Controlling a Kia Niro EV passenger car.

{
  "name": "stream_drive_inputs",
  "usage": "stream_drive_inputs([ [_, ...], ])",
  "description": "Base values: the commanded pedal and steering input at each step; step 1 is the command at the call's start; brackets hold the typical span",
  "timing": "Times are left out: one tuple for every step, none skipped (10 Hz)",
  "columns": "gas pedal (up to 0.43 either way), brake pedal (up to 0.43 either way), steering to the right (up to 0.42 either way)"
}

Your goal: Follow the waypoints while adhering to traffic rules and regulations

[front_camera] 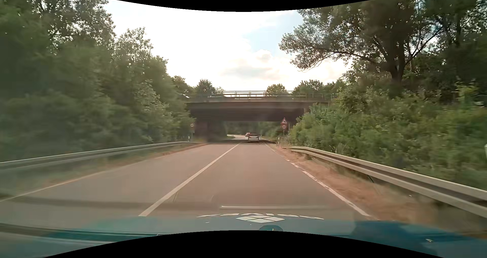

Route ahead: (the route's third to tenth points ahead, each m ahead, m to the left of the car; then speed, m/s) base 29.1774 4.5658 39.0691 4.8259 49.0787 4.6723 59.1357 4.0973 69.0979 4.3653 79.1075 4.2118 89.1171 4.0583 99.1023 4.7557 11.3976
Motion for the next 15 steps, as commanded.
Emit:
stream_drive_inputs([
  [0.000, 0.000, 0.005],
  [0.000, 0.000, 0.005],
  [0.000, 0.000, 0.005],
  [0.000, 0.000, 0.005],
  [0.000, 0.000, 0.005],
  [0.000, 0.000, 0.005],
  [0.047, 0.000, 0.005],
  [0.079, 0.000, 0.005],
  [0.079, 0.000, 0.004],
  [0.098, 0.000, 0.004],
  [0.118, 0.000, 0.003],
  [0.118, 0.000, 0.003],
  [0.130, 0.000, 0.001],
  [0.130, 0.000, 0.001],
  [0.130, 0.000, 0.001],
])
